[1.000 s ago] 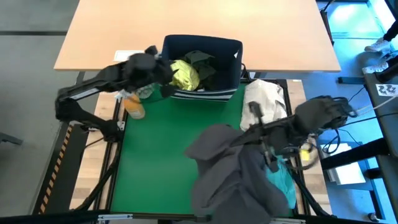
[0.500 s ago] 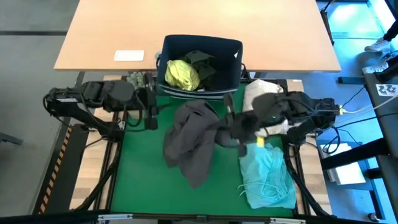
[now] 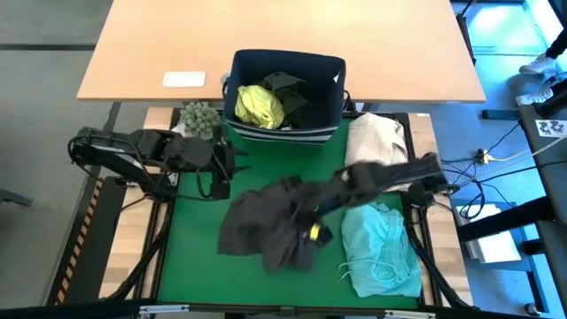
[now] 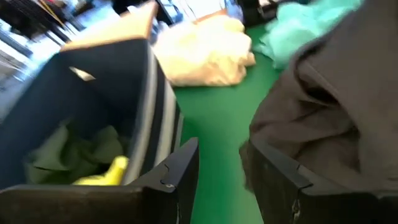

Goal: Fold laundry
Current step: Fold the black shorts

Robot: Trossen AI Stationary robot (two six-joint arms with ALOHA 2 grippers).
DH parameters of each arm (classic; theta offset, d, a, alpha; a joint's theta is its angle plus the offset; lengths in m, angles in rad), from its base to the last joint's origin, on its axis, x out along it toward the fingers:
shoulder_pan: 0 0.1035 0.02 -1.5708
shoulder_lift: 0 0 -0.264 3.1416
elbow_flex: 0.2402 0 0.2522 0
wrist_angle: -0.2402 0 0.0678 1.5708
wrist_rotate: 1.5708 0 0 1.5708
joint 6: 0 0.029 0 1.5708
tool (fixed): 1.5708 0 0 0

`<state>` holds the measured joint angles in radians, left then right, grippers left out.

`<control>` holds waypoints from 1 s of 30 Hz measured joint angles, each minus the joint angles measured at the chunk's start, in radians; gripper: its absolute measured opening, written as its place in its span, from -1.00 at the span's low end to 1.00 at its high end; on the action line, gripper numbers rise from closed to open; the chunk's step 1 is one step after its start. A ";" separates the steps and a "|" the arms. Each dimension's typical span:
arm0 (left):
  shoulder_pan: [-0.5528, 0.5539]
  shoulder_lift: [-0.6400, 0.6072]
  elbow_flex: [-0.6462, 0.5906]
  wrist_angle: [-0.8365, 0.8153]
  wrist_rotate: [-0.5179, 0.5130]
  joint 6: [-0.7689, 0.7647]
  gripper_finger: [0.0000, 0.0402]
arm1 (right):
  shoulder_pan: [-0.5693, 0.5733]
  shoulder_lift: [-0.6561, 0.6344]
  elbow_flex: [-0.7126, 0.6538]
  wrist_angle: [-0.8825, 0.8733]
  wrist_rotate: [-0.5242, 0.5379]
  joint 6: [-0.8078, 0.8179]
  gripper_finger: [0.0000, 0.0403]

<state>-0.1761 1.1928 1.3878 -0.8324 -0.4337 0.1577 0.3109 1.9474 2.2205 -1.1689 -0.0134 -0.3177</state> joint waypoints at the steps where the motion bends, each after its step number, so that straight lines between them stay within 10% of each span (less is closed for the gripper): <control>1: -0.001 0.000 -0.016 0.002 0.011 -0.021 -0.35 | 0.004 0.009 -0.031 0.012 -0.028 0.007 -0.98; 9: -0.013 -0.001 -0.142 0.016 0.061 -0.149 -0.35 | 0.017 0.021 -0.499 0.509 -0.308 0.127 -0.98; 15: -0.039 -0.001 -0.236 0.063 0.108 -0.259 -0.35 | 0.011 0.021 -0.798 0.911 -0.317 0.241 -0.92; 23: -0.088 -0.001 -0.382 0.225 0.168 -0.341 -0.35 | 0.007 0.020 -0.798 0.873 -0.311 0.209 -0.87; 30: -0.131 -0.001 -0.527 0.390 0.210 -0.451 -0.35 | -0.009 0.012 -0.747 0.710 -0.031 0.163 -0.69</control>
<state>-0.3068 1.1923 0.8604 -0.4422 -0.2238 -0.2932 0.3015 1.9594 1.4734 -0.4590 -0.0447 -0.1549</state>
